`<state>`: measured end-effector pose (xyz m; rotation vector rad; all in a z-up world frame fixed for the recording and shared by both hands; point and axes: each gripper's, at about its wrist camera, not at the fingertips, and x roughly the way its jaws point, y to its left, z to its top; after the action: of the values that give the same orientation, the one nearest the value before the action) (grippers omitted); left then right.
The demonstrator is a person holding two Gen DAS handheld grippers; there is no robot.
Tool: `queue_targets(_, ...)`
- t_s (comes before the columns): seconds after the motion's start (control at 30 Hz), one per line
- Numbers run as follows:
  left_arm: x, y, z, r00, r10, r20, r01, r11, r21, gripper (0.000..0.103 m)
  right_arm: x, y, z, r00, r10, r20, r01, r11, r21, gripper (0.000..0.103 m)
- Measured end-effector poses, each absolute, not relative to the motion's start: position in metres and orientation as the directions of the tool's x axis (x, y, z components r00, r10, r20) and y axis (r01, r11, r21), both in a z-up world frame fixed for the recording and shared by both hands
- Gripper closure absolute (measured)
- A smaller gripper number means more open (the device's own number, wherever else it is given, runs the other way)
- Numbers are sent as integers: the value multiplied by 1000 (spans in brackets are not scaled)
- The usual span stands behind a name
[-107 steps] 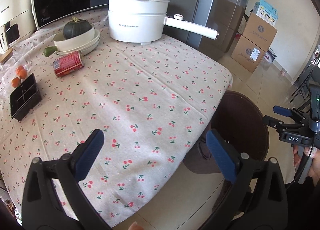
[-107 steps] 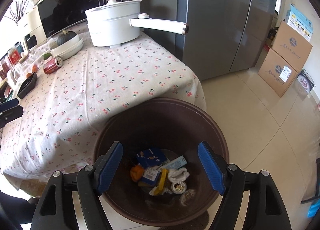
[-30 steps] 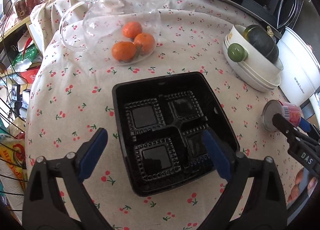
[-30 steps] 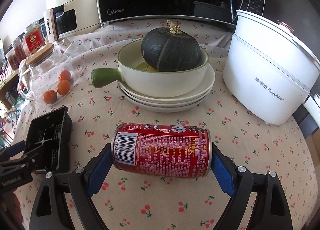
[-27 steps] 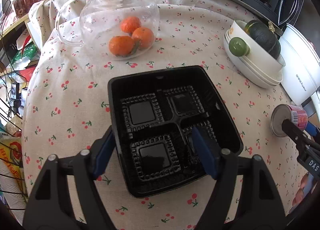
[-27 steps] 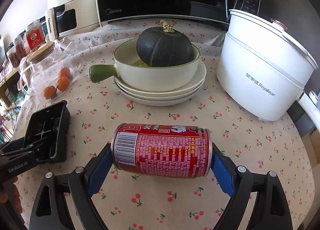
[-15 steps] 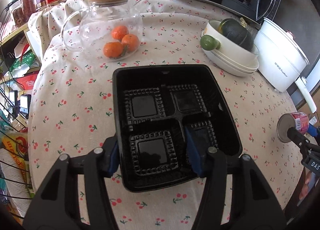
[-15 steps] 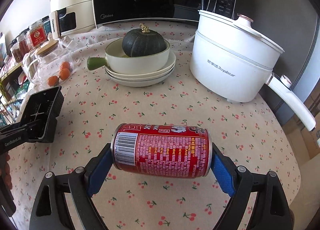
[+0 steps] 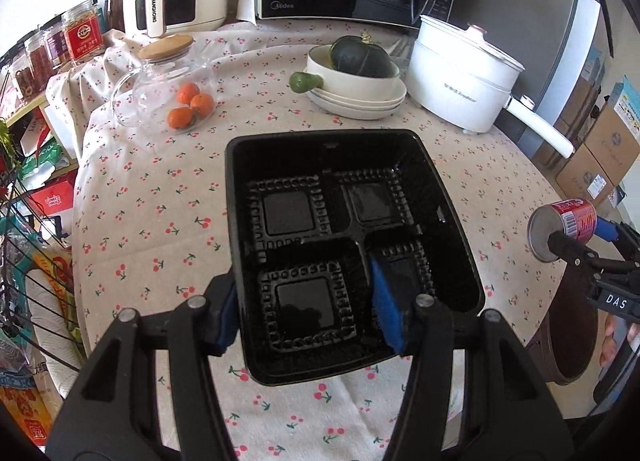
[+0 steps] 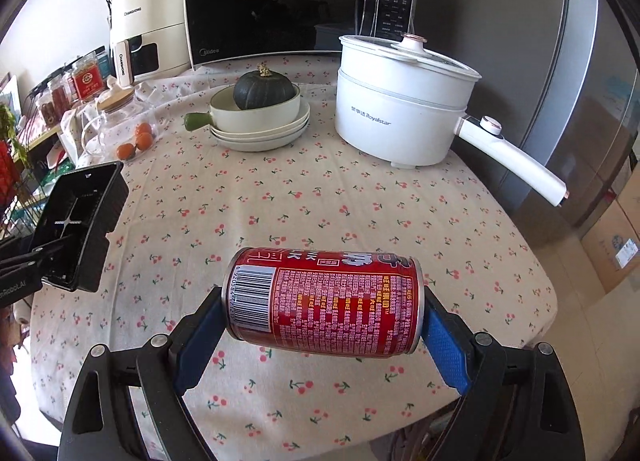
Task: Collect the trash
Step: 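Carry the black tray and red can over the brown bin with both grippers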
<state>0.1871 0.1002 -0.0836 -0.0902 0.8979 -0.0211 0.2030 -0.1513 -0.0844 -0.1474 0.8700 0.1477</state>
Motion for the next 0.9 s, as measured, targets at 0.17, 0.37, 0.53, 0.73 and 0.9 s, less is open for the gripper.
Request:
queue_targets(0.17,162,72,-75,631,-100,-769,47,995,-91,45,172,-173,-80,638,60,-767,-168,984,-62,11)
queue_targets(0.37,138,38,-71,633,-163,-757,124,986,-109,45,141,-201,-77,644,39,-764,-137,989,-64,11)
queue_targets(0.53,132,10,-76,614,-247,-750,173,969,-177,45,122,-224,-76,658,28,-753,-109,992,-58,11)
queue_targets(0.73,124,-36,-82,596,-275,-754,271,953,-134,45,103,-263,-81,645,14,-764,-48,999,-22,11)
queue_targets(0.9,122,-69,-87,575,-301,-761,326,937,-124,45,88,-307,-90,627,-34,-778,30,999,-19,11)
